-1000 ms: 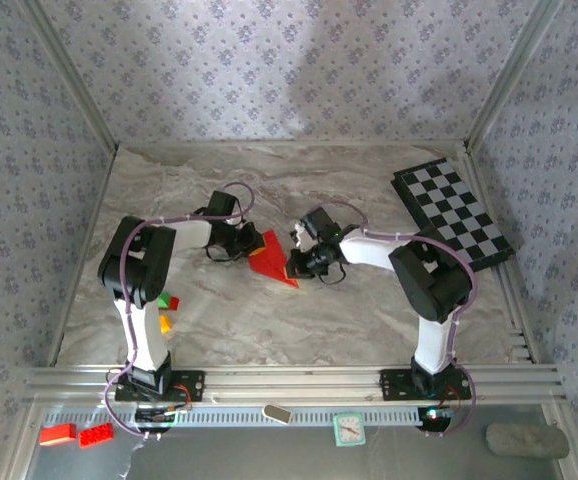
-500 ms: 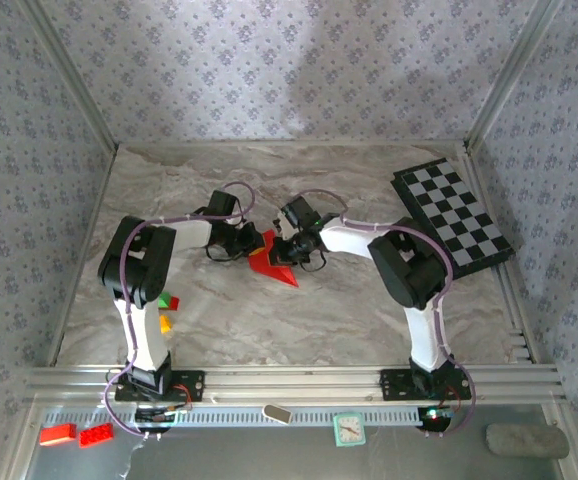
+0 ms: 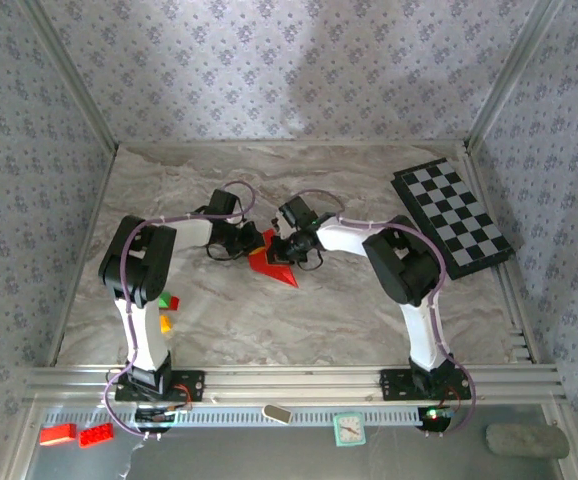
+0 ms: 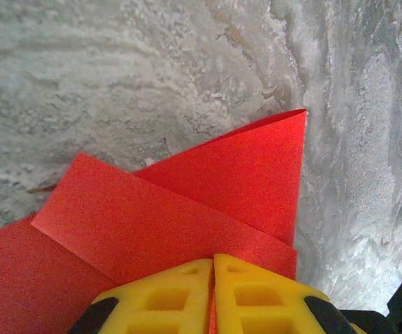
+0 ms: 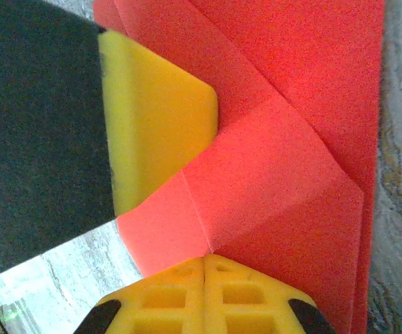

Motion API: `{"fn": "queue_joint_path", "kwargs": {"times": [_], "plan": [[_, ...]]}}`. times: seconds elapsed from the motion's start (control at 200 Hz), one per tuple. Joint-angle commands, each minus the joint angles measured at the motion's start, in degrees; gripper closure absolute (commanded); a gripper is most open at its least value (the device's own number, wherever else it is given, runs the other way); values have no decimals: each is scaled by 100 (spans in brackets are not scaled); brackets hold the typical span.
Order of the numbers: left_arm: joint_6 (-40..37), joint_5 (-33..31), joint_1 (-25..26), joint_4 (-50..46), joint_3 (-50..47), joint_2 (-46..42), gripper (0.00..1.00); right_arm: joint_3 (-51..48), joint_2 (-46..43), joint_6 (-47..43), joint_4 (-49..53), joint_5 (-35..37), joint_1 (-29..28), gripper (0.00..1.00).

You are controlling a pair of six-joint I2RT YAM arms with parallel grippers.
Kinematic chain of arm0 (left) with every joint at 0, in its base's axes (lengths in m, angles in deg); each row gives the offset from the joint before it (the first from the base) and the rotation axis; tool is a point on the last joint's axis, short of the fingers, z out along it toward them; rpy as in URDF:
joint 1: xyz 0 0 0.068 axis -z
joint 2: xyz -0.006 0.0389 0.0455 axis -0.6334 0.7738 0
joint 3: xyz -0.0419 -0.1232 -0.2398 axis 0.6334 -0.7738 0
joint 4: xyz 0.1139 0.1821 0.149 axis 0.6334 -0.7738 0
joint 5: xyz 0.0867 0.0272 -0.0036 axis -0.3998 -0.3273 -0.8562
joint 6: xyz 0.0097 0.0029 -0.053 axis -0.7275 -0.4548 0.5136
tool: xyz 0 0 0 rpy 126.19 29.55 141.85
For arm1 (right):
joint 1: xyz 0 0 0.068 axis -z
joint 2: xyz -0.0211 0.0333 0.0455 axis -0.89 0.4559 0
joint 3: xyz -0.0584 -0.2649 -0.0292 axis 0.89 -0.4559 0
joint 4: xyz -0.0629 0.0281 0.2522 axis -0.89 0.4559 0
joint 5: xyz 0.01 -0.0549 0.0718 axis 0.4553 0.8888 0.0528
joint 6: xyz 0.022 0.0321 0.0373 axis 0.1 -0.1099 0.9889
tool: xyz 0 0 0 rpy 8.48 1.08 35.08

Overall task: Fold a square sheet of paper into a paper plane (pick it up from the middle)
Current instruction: Fourth fold the wing at the center of the table.

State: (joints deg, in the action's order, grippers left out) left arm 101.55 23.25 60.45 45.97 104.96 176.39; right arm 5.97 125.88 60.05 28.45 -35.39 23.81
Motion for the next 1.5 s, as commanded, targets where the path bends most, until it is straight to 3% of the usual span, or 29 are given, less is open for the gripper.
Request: {"fn": "queue_joint_path", "kwargs": {"times": [0.0, 0.56, 0.915, 1.124, 1.494], "plan": [[-88, -1022, -47, -692, -117, 397, 90, -446, -198, 31, 228, 19, 61, 100], [-113, -1077, -58, -829, 12, 490, 91, -2413, -1552, -168, 485, 58, 204, 100], [-179, -583, 88, -842, 392, 240, 86, -2914, -2402, -208, -12, 73, 348, 100], [284, -144, 214, -568, 608, -430, 74, -2714, -2794, -207, -439, 559, 281, 87], [1090, -811, -227, -66, -499, -1994, 43, -1938, -2027, -321, -827, 408, 275, 66]]}}
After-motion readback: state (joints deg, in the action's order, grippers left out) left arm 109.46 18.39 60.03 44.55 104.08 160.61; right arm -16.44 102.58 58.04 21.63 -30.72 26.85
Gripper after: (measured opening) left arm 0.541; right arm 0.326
